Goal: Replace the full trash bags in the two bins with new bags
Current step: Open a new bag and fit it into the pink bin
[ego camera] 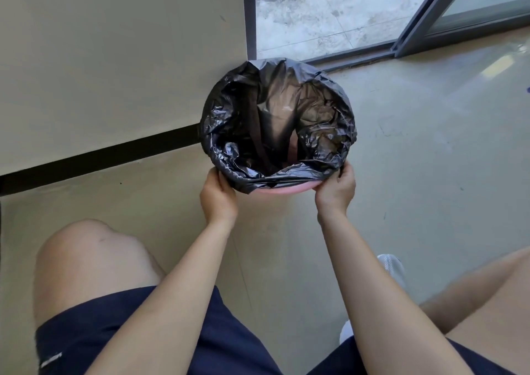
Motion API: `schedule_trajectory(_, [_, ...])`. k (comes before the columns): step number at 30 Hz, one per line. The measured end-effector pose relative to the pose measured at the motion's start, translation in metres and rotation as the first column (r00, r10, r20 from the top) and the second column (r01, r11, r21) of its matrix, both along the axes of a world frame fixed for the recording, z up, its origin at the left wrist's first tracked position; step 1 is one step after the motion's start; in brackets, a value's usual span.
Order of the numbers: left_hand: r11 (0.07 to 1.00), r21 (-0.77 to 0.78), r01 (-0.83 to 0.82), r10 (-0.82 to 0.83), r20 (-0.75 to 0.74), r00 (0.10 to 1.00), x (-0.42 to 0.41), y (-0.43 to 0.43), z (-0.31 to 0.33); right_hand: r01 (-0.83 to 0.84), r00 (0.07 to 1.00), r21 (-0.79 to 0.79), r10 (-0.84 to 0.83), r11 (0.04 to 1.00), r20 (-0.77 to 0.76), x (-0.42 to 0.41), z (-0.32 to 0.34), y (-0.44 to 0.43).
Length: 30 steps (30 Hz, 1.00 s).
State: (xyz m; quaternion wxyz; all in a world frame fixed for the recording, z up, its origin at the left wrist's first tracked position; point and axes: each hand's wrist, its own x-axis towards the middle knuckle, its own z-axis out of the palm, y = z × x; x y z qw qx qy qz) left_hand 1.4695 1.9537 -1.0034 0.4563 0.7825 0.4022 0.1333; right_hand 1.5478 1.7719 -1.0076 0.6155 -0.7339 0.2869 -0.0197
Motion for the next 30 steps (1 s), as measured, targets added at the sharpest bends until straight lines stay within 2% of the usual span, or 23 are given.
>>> schedule_trajectory(4, [0.999, 0.03, 0.039, -0.032, -0.227, 0.973, 0.011, 0.003, 0.005, -0.095, 0.993, -0.237, 0.11, 0.967, 0.053, -0.003, 0.001, -0.001])
schedule_trajectory(6, [0.993, -0.119, -0.029, -0.003, -0.265, 0.964, 0.019, 0.012, -0.004, -0.148, 0.989, -0.268, 0.146, 0.952, -0.029, -0.008, -0.001, -0.005])
schedule_trajectory(7, [0.978, -0.19, -0.092, 0.042, -0.253, 0.967, 0.023, 0.019, -0.008, -0.119, 0.991, -0.244, 0.102, 0.963, -0.083, -0.006, -0.004, -0.008])
schedule_trajectory(9, [0.938, -0.308, -0.159, 0.084, -0.244, 0.966, 0.028, 0.029, -0.007, -0.05, 0.982, -0.122, 0.026, 0.991, -0.188, 0.003, -0.011, -0.017])
schedule_trajectory(10, [0.905, -0.387, -0.177, 0.087, -0.239, 0.967, 0.029, 0.032, -0.001, -0.049, 0.971, -0.01, 0.045, 0.999, -0.234, 0.009, -0.014, -0.021])
schedule_trajectory(12, [0.772, -0.607, -0.19, 0.085, -0.198, 0.977, 0.031, 0.037, 0.017, -0.111, 0.935, 0.271, 0.193, 0.956, -0.297, 0.019, -0.004, -0.026])
schedule_trajectory(14, [0.677, -0.693, -0.247, 0.197, -0.153, 0.968, 0.037, 0.049, 0.032, -0.08, 0.912, 0.383, 0.223, 0.92, -0.345, 0.033, 0.012, -0.03])
schedule_trajectory(16, [0.698, -0.601, -0.39, 0.445, -0.063, 0.893, 0.046, 0.062, 0.047, 0.067, 0.946, 0.263, 0.023, 0.962, -0.323, 0.051, 0.035, -0.031])
schedule_trajectory(17, [0.748, -0.523, -0.409, 0.495, 0.027, 0.869, 0.05, 0.067, 0.053, 0.141, 0.967, 0.179, -0.096, 0.974, -0.236, 0.057, 0.046, -0.032])
schedule_trajectory(18, [0.813, -0.445, -0.375, 0.472, 0.127, 0.872, 0.055, 0.067, 0.059, 0.177, 0.98, 0.131, -0.162, 0.975, -0.116, 0.065, 0.051, -0.033])
schedule_trajectory(19, [0.877, -0.386, -0.286, 0.379, 0.188, 0.906, 0.059, 0.064, 0.067, 0.141, 0.99, 0.1, -0.138, 0.985, -0.029, 0.07, 0.058, -0.032])
schedule_trajectory(20, [0.931, -0.33, -0.157, 0.225, 0.181, 0.957, 0.064, 0.062, 0.069, 0.038, 0.999, 0.064, -0.039, 0.997, 0.015, 0.075, 0.062, -0.029])
schedule_trajectory(22, [0.978, -0.188, 0.086, -0.084, 0.017, 0.996, 0.069, 0.058, 0.069, -0.273, 0.962, 0.015, 0.273, 0.962, -0.01, 0.084, 0.065, -0.02])
schedule_trajectory(24, [0.985, 0.004, 0.173, -0.171, -0.154, 0.973, 0.068, 0.062, 0.071, -0.524, 0.851, -0.179, 0.52, 0.833, -0.076, 0.087, 0.067, -0.014])
schedule_trajectory(26, [0.977, 0.138, 0.16, -0.121, -0.256, 0.959, 0.064, 0.071, 0.082, -0.582, 0.803, -0.369, 0.583, 0.724, -0.121, 0.082, 0.07, -0.008])
schedule_trajectory(28, [0.957, 0.224, 0.185, -0.099, -0.349, 0.932, 0.059, 0.079, 0.088, -0.587, 0.793, -0.428, 0.594, 0.687, -0.133, 0.076, 0.069, 0.001])
schedule_trajectory(30, [0.952, 0.244, 0.187, -0.073, -0.412, 0.908, 0.053, 0.082, 0.088, -0.643, 0.757, -0.476, 0.59, 0.6, -0.279, 0.071, 0.07, 0.019])
